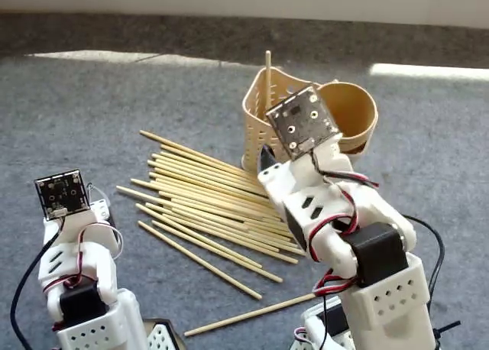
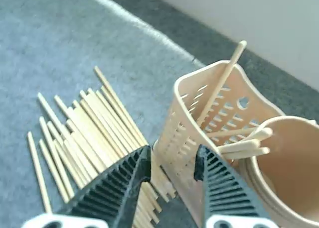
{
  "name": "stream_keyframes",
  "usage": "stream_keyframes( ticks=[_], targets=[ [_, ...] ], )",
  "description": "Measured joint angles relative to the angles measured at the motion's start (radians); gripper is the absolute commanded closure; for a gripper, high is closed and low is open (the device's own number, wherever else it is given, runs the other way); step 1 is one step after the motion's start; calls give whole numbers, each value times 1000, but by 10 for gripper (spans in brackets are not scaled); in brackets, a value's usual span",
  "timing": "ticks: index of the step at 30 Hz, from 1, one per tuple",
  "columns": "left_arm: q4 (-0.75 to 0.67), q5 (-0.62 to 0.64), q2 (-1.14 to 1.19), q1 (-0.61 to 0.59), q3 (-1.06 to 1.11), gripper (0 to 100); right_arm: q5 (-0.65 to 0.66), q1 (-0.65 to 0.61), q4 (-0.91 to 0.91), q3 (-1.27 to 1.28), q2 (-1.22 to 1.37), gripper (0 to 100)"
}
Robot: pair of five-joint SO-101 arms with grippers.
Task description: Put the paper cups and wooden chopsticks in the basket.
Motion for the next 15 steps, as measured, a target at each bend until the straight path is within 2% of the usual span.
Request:
stream_keyframes(
  ticks=[7, 15],
  targets=[
    [0, 0, 0, 0, 0, 902, 60, -221, 201, 48, -6, 843],
    [-2, 0, 0, -3, 0, 902, 64, -417, 173, 336, -6, 843]
  ],
)
